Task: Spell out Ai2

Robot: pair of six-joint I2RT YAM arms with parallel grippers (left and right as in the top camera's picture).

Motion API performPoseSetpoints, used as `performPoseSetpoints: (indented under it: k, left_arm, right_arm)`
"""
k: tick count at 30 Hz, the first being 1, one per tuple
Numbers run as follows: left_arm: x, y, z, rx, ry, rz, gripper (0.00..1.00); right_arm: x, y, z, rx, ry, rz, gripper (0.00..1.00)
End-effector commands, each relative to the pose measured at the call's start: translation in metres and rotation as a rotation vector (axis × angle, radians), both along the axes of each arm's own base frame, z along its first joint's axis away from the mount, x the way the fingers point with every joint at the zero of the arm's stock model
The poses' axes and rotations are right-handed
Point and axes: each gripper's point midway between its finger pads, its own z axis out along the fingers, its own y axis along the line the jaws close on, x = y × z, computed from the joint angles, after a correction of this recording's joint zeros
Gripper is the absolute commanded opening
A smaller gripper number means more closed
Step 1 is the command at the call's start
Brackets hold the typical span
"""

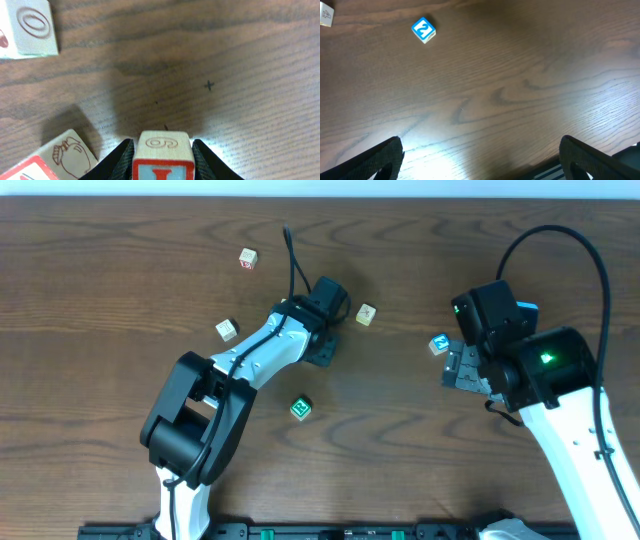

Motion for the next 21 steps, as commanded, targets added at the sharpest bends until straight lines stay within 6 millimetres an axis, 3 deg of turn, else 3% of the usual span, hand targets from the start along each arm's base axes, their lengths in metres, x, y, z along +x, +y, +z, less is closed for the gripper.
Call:
performPoseSetpoints:
  k: [1, 3, 7, 11, 13, 21]
  left_arm:
    - [0.007, 0.006, -0.001, 0.021, -0.031, 0.050, 0.38]
    - [0.010, 0.005, 0.000, 0.017, -0.043, 0.051, 0.38]
    - [0.009, 0.005, 0.000, 0.018, -0.038, 0.057, 0.25]
    - [0.007, 0.007, -0.001, 0.024, -0.029, 0.057, 0.25]
    - [0.007, 0.007, -0.001, 0.023, -0.029, 0.062, 0.20]
    - [0.018, 0.001, 0.004, -0.013, -0.076, 0.094, 0.21]
  right_arm:
    - [0.000, -0.003, 0.001, -0.007, -0.002, -0.003, 0.99]
    - [0.000, -0.003, 0.001, -0.008, 0.000, -0.003, 0.99]
    - [-0.001, -0.003, 0.001, -0.009, 0.005, -0.004, 0.99]
    - [-0.001, -0.003, 0.001, -0.010, 0.005, -0.004, 0.99]
    - [-0.001, -0.003, 0.001, -0.010, 0.005, -0.003, 0.99]
    - [-0.002, -0.003, 0.001, -0.010, 0.006, -0.004, 0.99]
